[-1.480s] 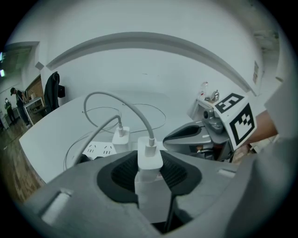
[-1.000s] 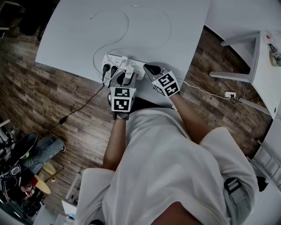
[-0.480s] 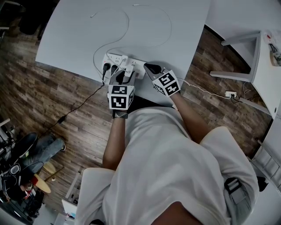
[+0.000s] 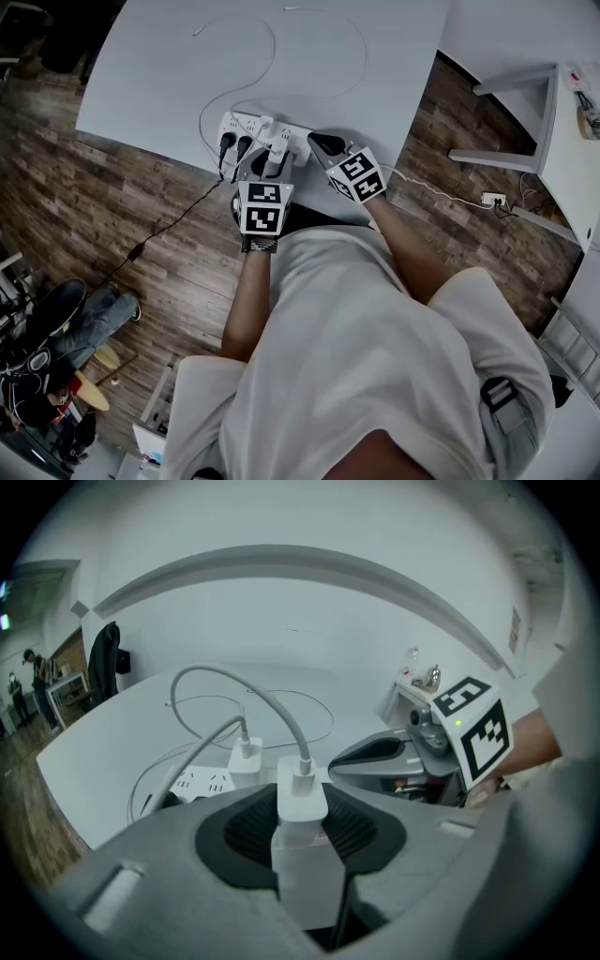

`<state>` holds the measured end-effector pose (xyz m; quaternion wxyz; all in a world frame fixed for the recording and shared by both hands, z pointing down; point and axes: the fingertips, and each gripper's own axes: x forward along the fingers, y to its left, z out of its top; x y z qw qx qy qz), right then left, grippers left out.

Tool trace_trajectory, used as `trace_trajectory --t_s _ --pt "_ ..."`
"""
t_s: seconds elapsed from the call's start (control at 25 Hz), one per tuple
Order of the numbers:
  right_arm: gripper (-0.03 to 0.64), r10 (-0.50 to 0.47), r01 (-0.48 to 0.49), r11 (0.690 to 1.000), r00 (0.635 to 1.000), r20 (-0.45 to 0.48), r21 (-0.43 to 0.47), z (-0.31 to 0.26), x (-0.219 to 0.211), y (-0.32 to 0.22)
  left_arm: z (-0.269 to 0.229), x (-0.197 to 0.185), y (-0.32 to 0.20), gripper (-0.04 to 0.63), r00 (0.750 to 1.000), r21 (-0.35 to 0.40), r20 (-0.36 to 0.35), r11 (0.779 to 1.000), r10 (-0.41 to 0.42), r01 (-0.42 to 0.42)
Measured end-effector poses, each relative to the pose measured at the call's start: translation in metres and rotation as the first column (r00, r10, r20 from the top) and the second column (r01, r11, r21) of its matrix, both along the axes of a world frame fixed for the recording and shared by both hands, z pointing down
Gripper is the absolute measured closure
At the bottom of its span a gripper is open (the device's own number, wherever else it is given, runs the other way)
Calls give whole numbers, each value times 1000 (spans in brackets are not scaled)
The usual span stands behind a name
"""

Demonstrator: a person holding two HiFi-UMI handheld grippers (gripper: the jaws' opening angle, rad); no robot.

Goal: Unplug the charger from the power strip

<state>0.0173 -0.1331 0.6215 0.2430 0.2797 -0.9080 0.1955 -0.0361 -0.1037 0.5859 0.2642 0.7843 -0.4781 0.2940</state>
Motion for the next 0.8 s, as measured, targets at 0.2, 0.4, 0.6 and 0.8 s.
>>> trace_trajectory --t_s 0.2,0.4,0.6,0.8 --pt "615 2 -2 1000 1000 -1 2 0 1 0 -2 -5 -1 449 992 -36 -116 998 -58 54" --pt "615 4 -4 1000 1000 -2 2 0 1 0 -1 -3 -1 449 996 -23 -82 999 -41 40" --pt "615 3 -3 1000 1000 -3 4 -1 1 0 -11 -1 -1 451 999 27 -44 999 -19 20" --pt "615 12 -12 1000 1000 -7 9 0 3 1 -25 -7 -5 451 970 -8 -232 997 -76 76"
